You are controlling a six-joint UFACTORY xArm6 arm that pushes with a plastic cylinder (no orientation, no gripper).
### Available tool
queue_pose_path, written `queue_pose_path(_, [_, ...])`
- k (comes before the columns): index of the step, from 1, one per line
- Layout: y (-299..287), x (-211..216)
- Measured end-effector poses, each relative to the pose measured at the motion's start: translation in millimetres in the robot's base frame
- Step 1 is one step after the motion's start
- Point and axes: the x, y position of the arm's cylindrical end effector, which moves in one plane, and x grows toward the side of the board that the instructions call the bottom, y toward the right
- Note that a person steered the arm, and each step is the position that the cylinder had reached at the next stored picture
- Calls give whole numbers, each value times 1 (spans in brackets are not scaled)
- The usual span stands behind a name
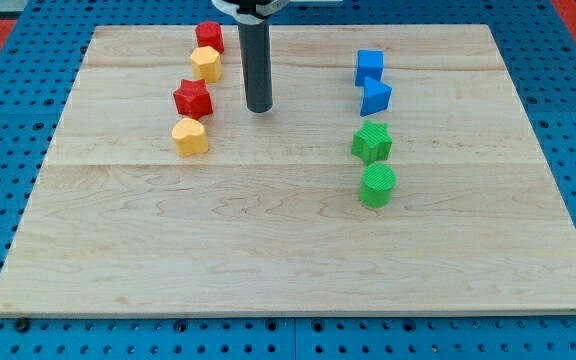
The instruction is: Move your arm to the top center
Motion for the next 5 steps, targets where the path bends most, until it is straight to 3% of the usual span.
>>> queue_pose_path(4, [14, -5])
queue_pose_path(5, [20, -53])
